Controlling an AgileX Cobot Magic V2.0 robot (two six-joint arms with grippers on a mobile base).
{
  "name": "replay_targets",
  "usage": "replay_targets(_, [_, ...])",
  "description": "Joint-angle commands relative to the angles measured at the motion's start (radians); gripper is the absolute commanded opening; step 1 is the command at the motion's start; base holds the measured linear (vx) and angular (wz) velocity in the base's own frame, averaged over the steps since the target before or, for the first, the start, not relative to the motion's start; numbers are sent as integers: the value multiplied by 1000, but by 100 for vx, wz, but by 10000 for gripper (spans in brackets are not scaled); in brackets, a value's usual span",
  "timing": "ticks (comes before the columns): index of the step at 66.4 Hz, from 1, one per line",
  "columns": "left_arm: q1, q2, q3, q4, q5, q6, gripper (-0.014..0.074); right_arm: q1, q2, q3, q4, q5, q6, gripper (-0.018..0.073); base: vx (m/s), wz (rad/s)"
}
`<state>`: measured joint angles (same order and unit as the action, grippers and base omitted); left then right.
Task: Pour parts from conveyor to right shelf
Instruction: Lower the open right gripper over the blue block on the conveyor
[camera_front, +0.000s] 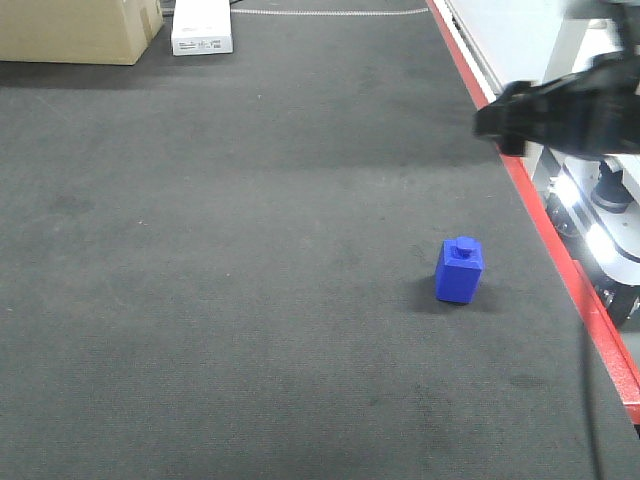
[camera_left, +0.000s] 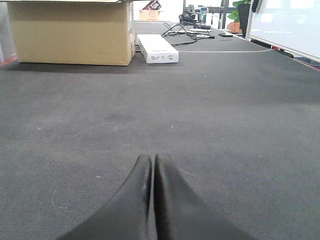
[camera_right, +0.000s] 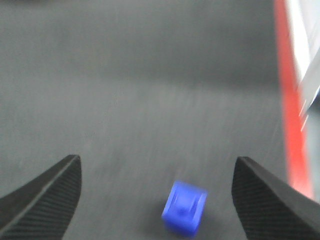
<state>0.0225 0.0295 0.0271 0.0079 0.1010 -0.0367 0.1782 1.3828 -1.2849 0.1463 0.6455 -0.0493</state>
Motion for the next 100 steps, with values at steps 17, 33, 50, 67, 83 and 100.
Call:
replay_targets(17, [2, 15, -20, -8, -79, -8, -6, -3, 373, -521, -208, 531, 232, 578, 0, 0])
replay_targets(33, [2, 15, -20, -8, -79, -8, -6, -8, 549, -672, -111, 643, 206, 578, 0, 0])
replay_targets(50, [2, 15, -20, -8, -79, -8, -6, -8, 627, -669, -93, 643, 213, 578, 0, 0])
replay_targets(67, [2, 15, -20, -8, -79, -8, -6, -8, 621, -666, -97, 645, 213, 578, 0, 0])
replay_targets(83, [2, 15, -20, -8, -79, -8, -6, -23, 576, -537, -97, 644, 214, 578, 0, 0])
replay_targets(100, [2, 15, -20, -8, -79, -8, -6, -23, 587, -531, -114, 642, 213, 578, 0, 0])
